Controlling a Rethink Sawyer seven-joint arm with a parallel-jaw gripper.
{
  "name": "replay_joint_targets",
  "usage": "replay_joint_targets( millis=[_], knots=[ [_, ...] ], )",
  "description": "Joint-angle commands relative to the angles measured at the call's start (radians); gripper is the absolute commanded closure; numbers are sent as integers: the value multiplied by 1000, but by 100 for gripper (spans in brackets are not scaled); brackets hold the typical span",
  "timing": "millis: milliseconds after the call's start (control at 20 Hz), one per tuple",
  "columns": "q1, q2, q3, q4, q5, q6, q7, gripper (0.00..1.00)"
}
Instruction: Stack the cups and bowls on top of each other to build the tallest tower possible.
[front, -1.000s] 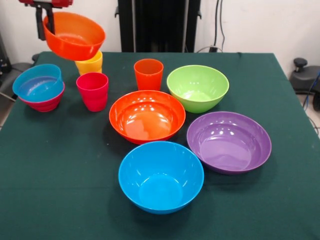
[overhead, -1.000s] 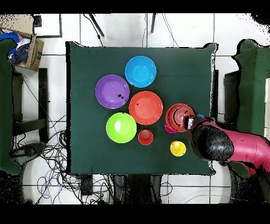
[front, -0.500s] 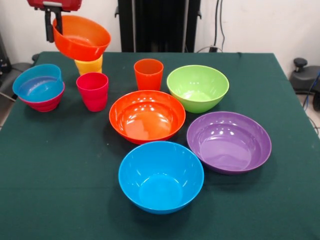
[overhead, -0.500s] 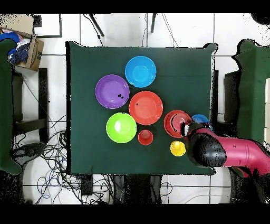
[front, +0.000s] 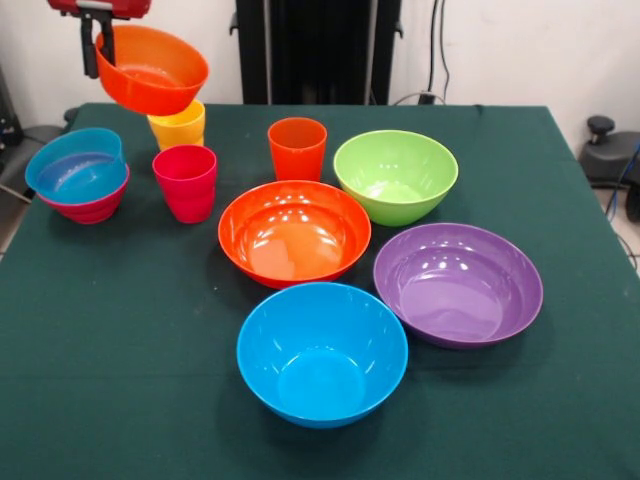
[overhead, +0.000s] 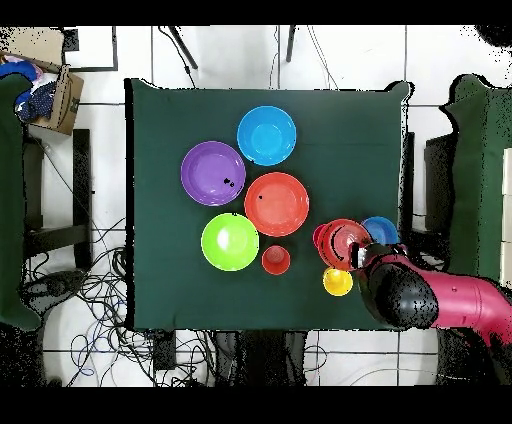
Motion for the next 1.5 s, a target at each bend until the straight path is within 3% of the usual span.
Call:
replay_joint_targets(
  millis=[50,650,1500],
  knots=[
    [-21,74,58,40,-86,-38,-116,100],
    [-109,89,102,30,-100,3,-181,100],
    [-187,165,137,-73,-144,57,-229,100]
  ],
)
